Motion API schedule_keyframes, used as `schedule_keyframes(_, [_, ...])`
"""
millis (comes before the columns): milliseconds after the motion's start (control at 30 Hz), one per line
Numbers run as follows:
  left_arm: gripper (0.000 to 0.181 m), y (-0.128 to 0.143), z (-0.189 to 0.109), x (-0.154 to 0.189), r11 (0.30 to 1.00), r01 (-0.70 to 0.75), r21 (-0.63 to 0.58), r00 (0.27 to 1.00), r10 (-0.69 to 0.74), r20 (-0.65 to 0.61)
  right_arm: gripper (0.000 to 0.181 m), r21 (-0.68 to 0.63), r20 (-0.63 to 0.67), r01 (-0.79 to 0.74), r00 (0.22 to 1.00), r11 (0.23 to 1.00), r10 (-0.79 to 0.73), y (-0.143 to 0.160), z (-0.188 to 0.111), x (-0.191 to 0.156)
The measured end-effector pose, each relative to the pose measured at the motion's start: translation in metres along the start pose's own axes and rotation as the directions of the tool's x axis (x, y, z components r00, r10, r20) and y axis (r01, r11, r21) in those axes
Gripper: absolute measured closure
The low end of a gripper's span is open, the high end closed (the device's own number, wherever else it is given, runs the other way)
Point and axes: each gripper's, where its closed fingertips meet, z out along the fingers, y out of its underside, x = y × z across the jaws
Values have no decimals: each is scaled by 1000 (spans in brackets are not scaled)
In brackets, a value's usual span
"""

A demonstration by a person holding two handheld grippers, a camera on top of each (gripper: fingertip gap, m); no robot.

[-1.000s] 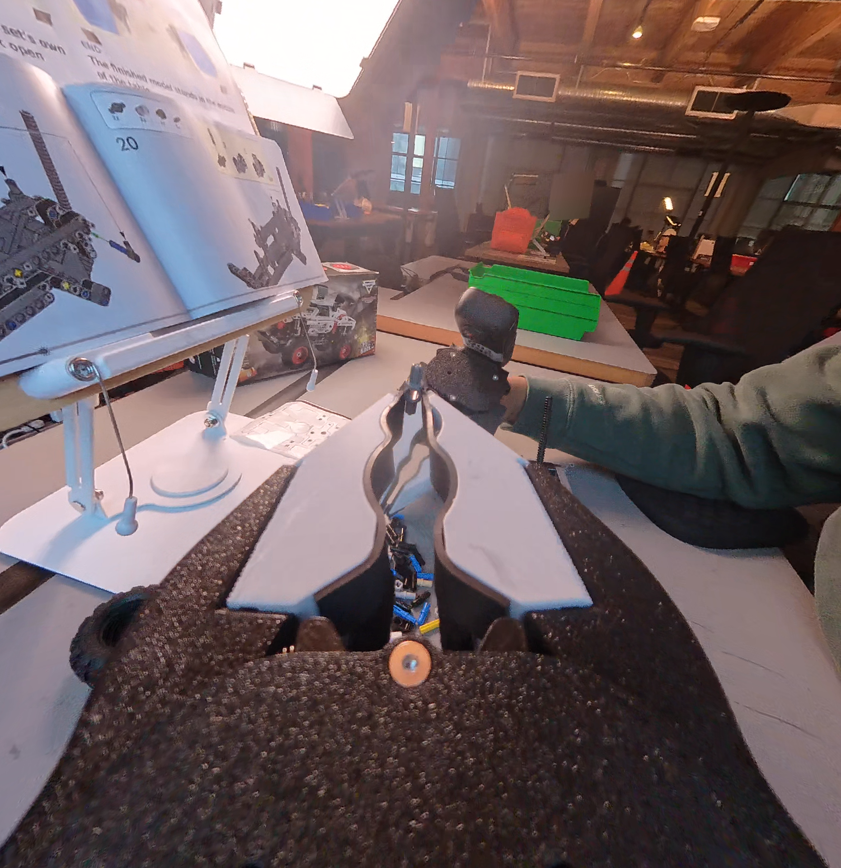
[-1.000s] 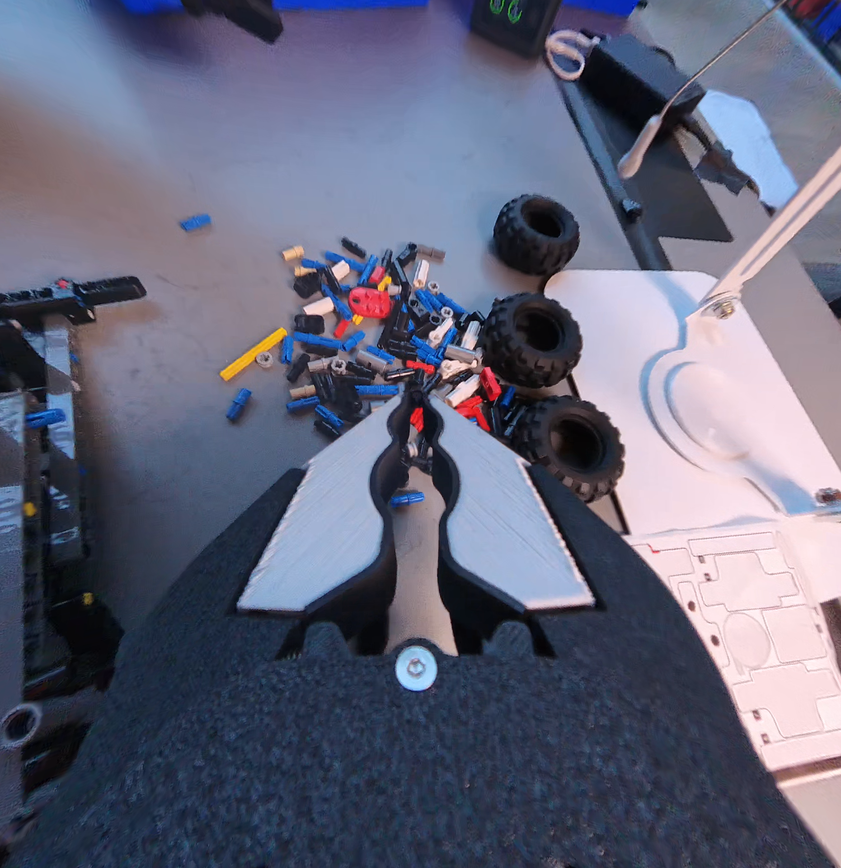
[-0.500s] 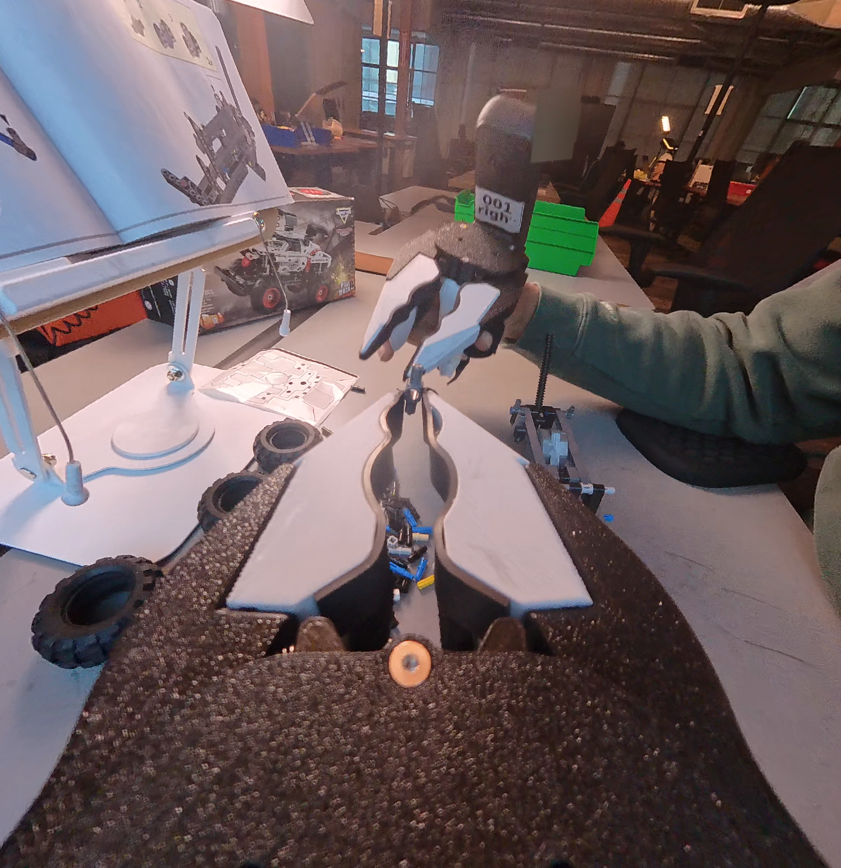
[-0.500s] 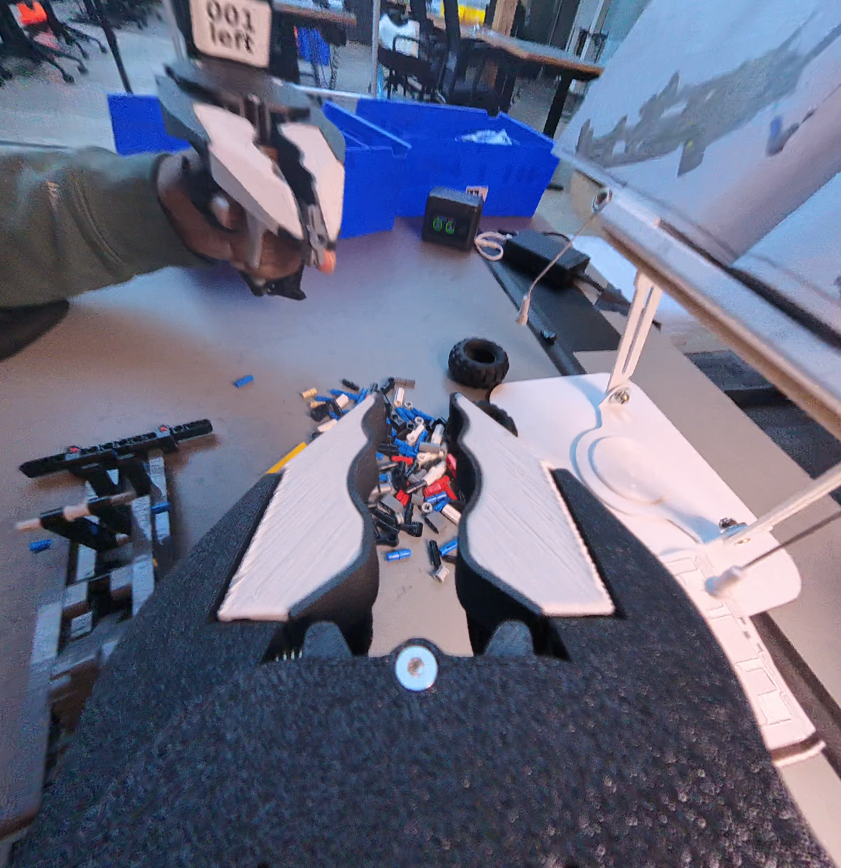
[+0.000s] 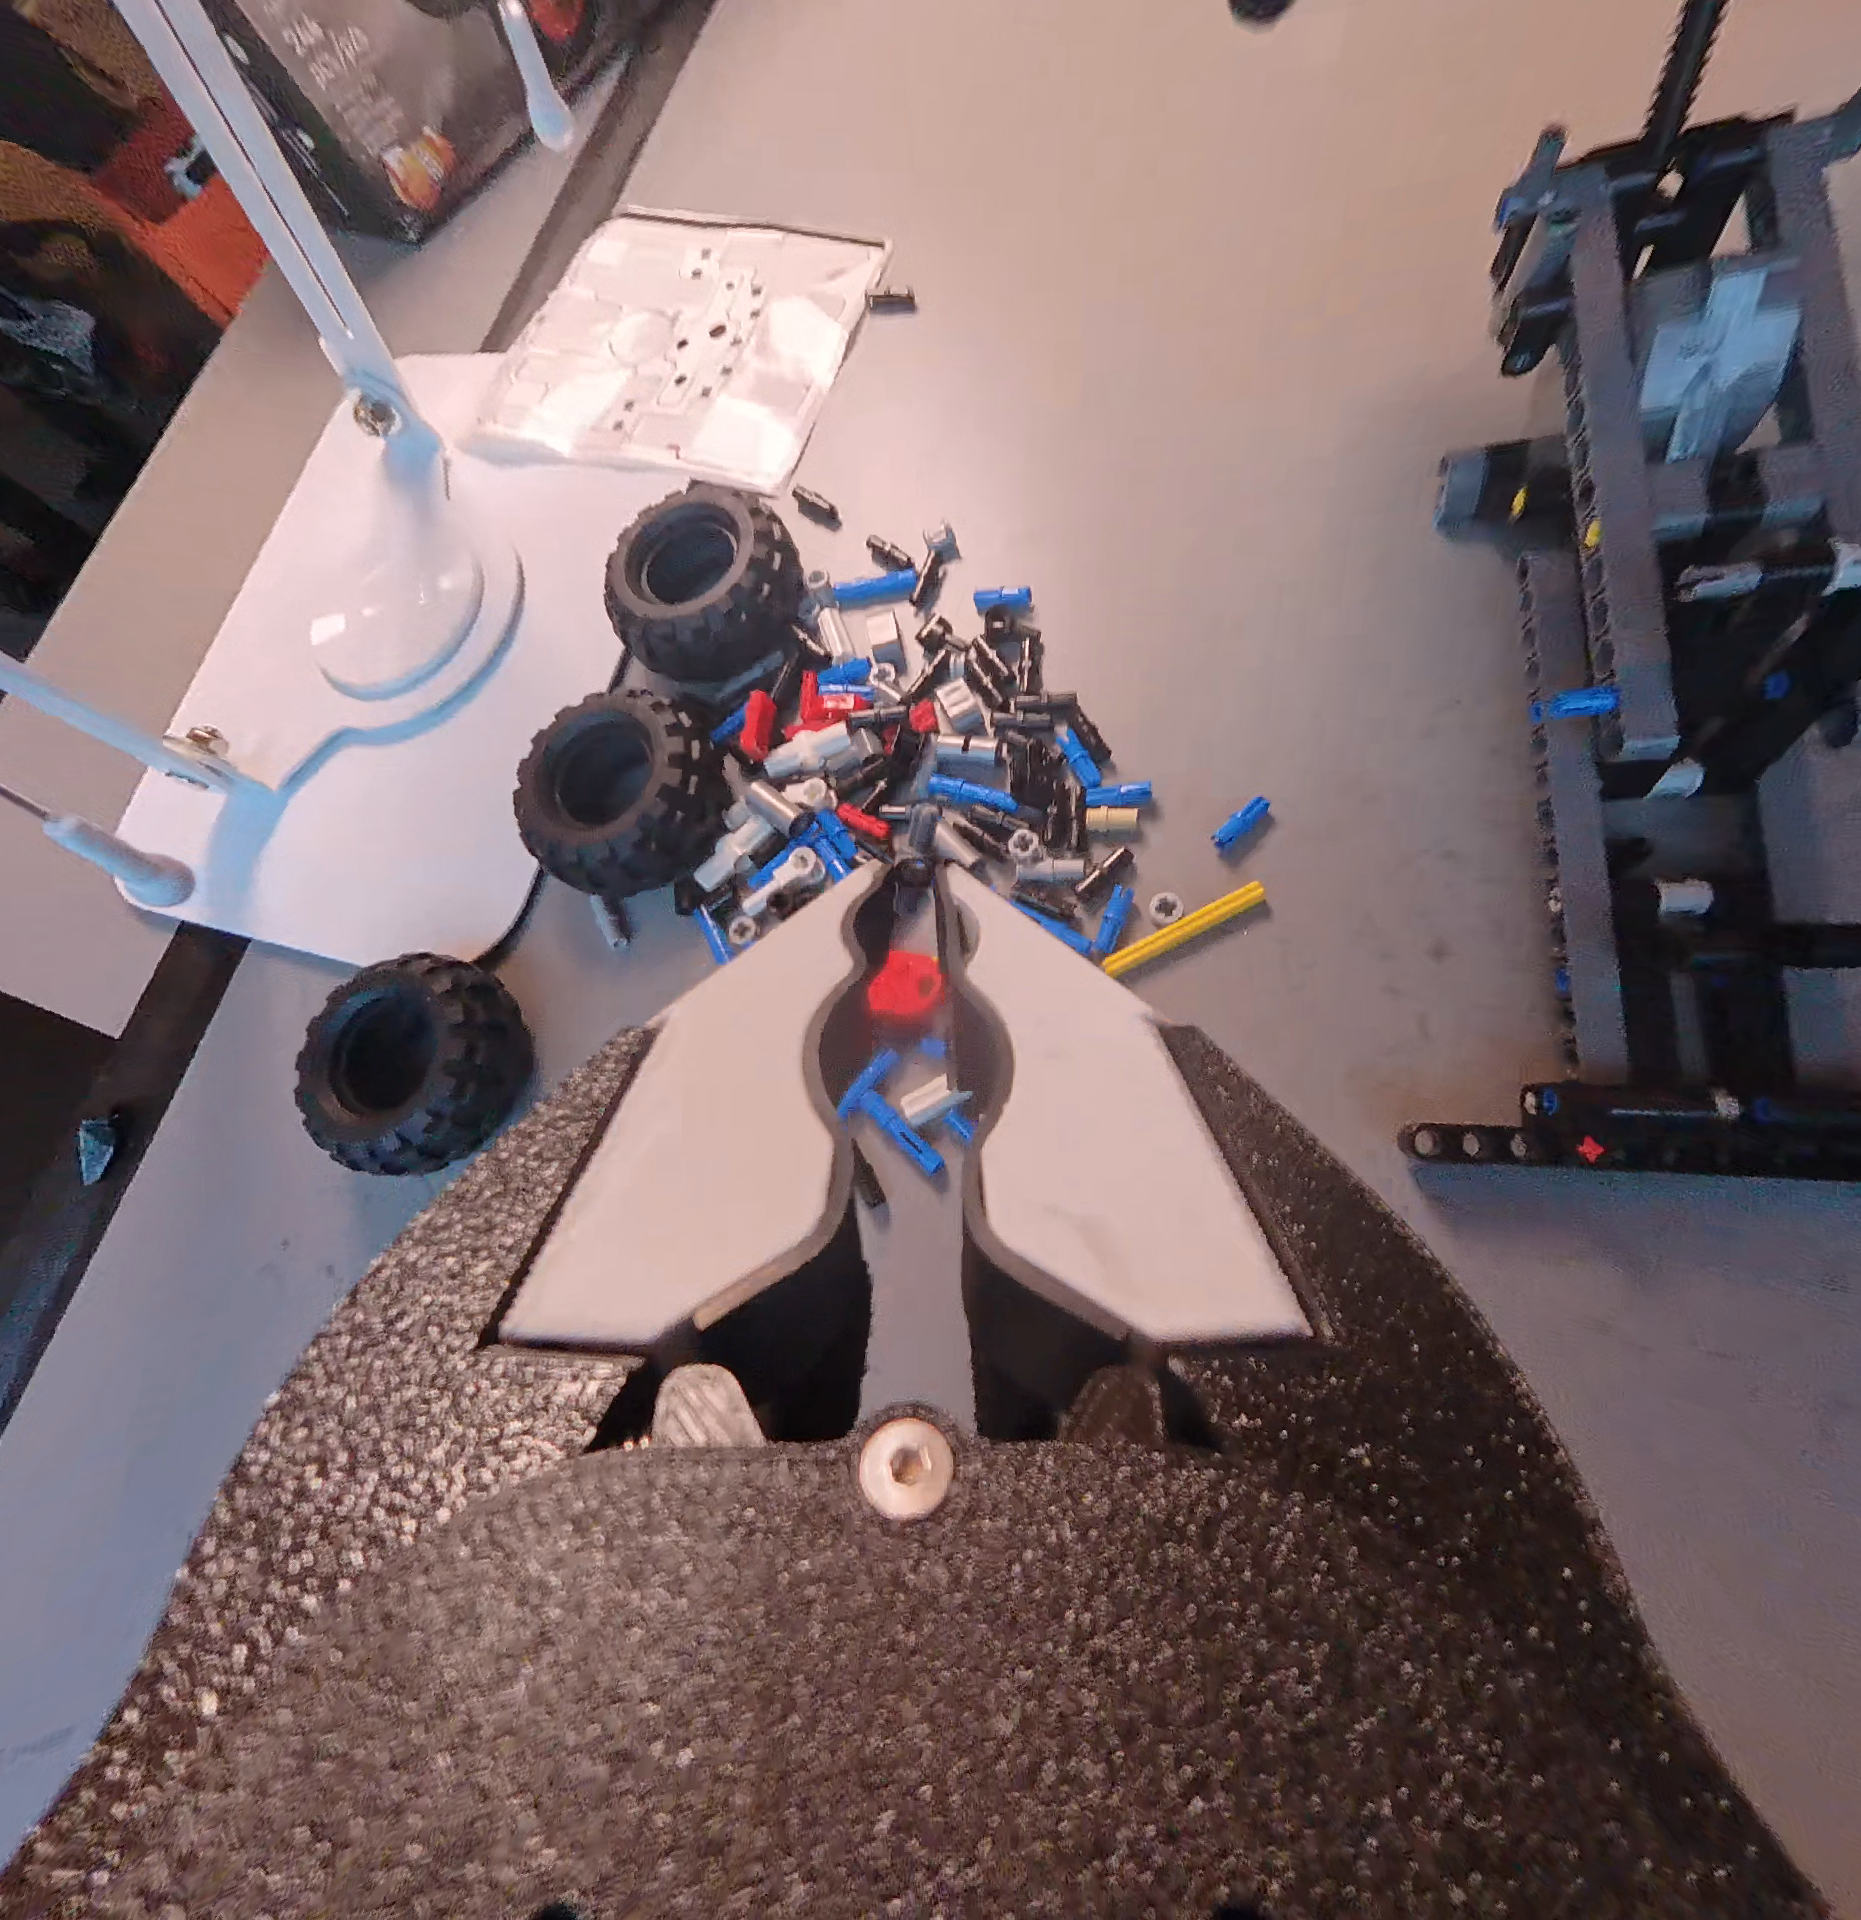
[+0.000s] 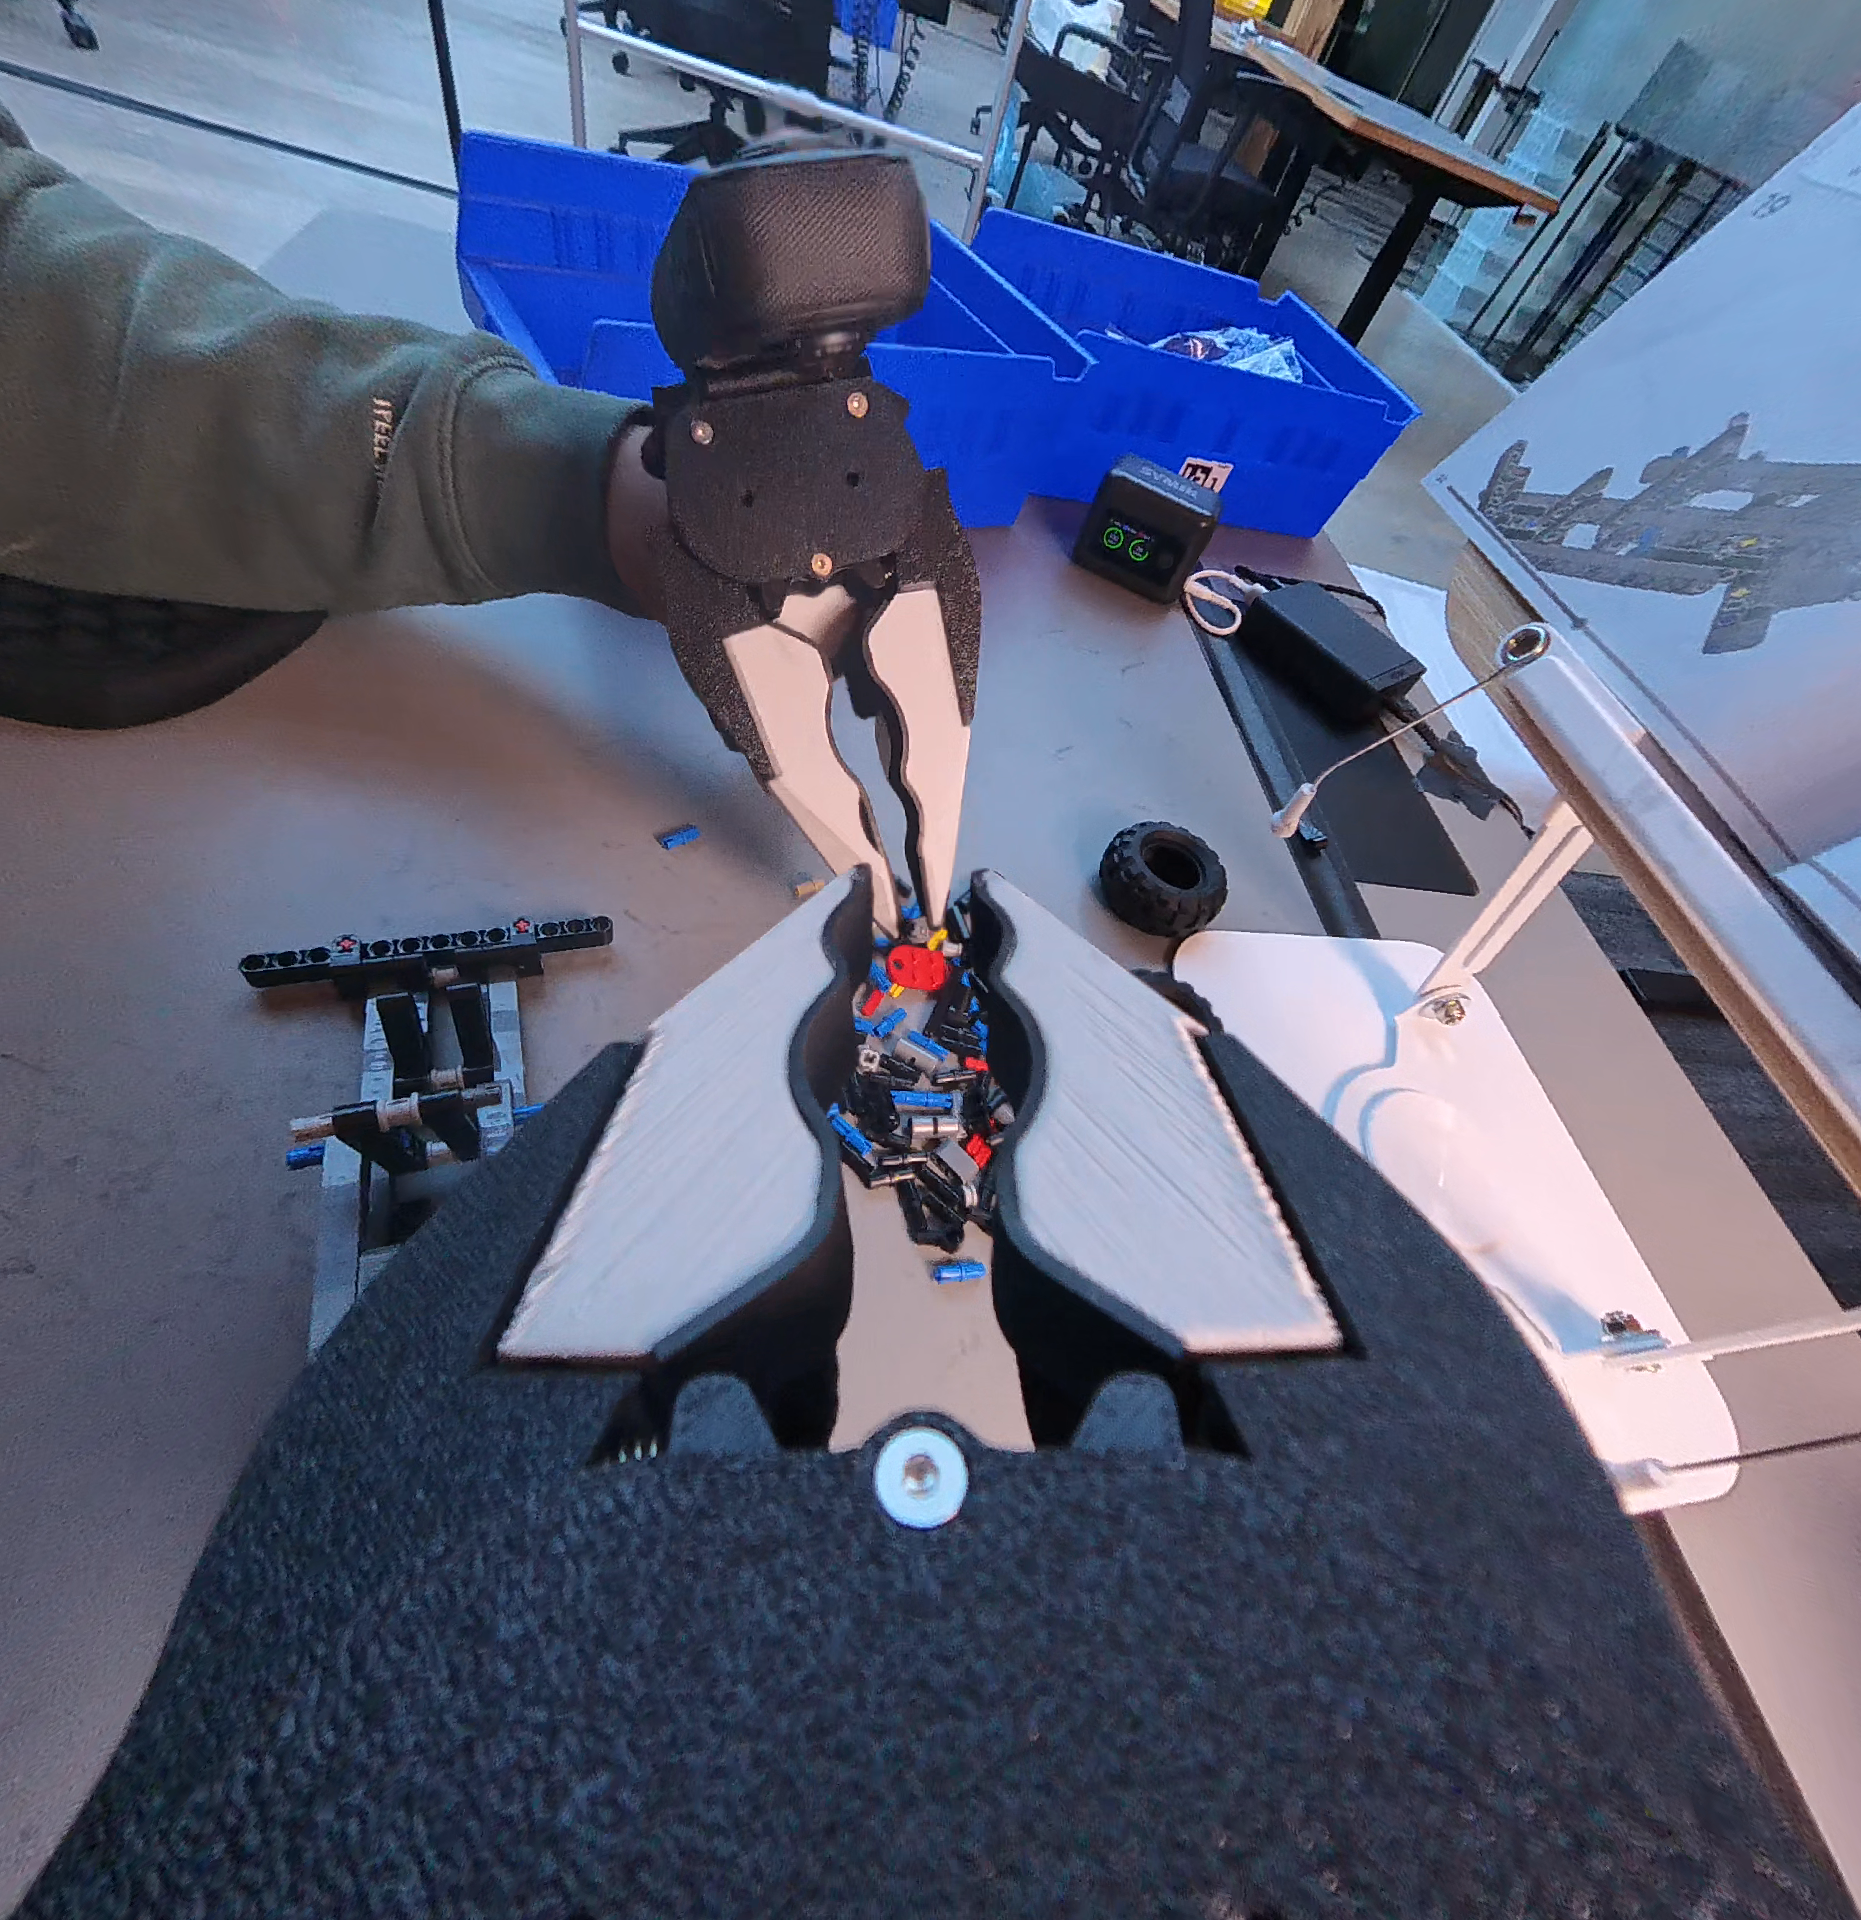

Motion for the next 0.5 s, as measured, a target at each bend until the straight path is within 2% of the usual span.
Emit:
schedule_keyframes(200, [174,24,12,-2,992,-48,-117,998,52,31,164,-32,-15,7,1000,999,-8,4,-1,2])
schedule_keyframes(333, [173,28,14,-4,989,-56,-135,997,63,47,164,-50,-20,9,1000,999,-10,8,1,2])
schedule_keyframes(500, [162,26,11,-11,992,-53,-118,994,63,85,164,-56,-20,9,1000,998,-10,9,2,2])
